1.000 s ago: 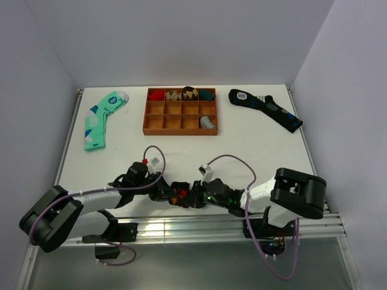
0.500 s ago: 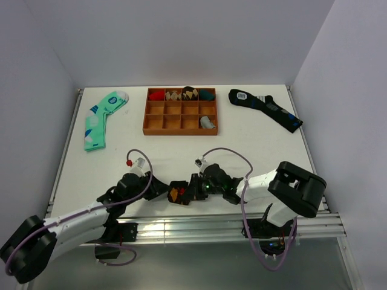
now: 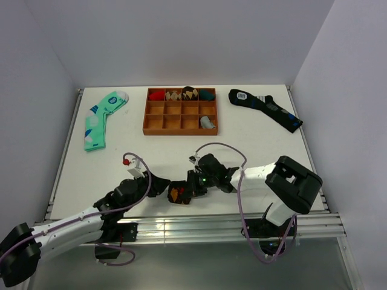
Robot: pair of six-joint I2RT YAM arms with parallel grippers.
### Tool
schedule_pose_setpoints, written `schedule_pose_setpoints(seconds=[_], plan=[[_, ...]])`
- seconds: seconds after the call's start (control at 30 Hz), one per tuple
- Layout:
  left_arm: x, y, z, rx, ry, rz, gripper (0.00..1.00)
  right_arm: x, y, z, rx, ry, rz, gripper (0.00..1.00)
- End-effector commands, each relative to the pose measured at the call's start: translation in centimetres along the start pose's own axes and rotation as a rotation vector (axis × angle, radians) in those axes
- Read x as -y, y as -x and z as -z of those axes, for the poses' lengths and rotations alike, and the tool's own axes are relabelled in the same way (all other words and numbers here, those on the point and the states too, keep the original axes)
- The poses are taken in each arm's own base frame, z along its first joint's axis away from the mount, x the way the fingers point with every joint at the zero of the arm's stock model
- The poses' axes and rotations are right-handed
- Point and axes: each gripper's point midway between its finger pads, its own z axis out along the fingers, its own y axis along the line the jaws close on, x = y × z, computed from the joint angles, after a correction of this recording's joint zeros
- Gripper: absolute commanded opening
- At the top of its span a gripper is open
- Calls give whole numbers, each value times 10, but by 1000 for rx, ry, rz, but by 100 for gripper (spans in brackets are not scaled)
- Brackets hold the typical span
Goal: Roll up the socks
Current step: Roll the sock at the center of the board.
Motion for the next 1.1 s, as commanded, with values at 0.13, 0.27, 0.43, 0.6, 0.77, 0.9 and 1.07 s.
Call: schedule_pose_setpoints(seconds=[0.13, 0.27, 0.43, 0.6, 0.77, 0.9, 1.07], plan=[[11, 0, 1, 85, -54, -152, 36, 86, -56, 31, -312, -322, -116, 0], [16, -7, 0, 84, -52, -185, 36, 89, -46, 36, -344, -342, -133, 0], [27, -20, -4, 74, -44, -259, 36, 85, -30, 40, -376, -371, -122, 0], [36, -33, -7, 73, -15, -331, 38, 82, -18, 37, -409, -387, -114, 0], [50, -33, -4, 105, -32, -351, 47, 87, -15, 43, -452, -435, -115, 0], [68, -33, -3, 101, -52, -402, 48, 89, -8, 47, -485, -478, -103, 0], [79, -40, -3, 80, -46, -502, 49, 90, 1, 46, -515, -490, -108, 0]])
